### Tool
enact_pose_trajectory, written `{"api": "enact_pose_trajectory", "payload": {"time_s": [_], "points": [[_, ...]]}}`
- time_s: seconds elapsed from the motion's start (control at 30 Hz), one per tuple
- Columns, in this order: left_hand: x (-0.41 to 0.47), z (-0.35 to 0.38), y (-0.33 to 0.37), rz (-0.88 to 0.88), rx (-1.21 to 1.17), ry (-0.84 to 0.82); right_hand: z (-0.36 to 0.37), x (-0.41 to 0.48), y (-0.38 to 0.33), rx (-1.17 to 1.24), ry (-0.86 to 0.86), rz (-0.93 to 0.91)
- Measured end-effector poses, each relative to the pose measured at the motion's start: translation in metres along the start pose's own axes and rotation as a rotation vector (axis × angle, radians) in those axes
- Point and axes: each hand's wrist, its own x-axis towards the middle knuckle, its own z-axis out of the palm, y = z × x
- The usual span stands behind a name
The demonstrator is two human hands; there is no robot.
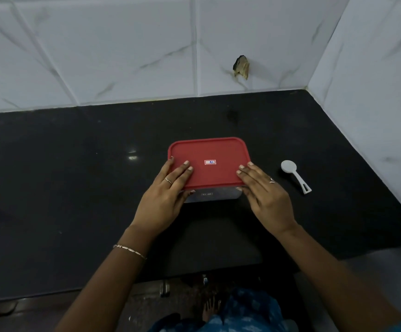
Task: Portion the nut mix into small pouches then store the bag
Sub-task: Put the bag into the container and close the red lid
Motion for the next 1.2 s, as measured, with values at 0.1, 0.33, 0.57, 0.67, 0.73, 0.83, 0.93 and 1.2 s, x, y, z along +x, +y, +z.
{"api": "enact_pose_trajectory", "payload": {"time_s": [0.1,0.33,0.57,0.67,0.73,0.83,0.93,1.2], "points": [[0.015,0.003,-0.007,-0.019,0.060,-0.013,0.012,0.015,0.006,0.005,-0.004,0.041],[0.068,0.010,-0.031,-0.054,0.252,-0.102,0.040,0.068,0.023,-0.088,-0.058,-0.005],[0.096,0.023,-0.039,0.091,0.302,-0.140,0.071,0.095,0.010,-0.171,-0.095,-0.165],[0.101,0.024,-0.039,0.068,0.311,-0.164,0.073,0.100,0.018,-0.182,-0.071,-0.205],[0.105,0.024,-0.038,0.040,0.313,-0.188,0.074,0.102,0.022,-0.175,-0.083,-0.203],[0.109,0.023,-0.038,0.025,0.320,-0.225,0.075,0.105,0.021,-0.158,-0.121,-0.162],[0.111,0.021,-0.035,0.008,0.322,-0.234,0.069,0.106,0.012,-0.090,-0.178,-0.063],[0.112,0.025,-0.019,-0.134,0.269,-0.229,0.002,0.021,0.048,-0.029,0.074,0.671]]}}
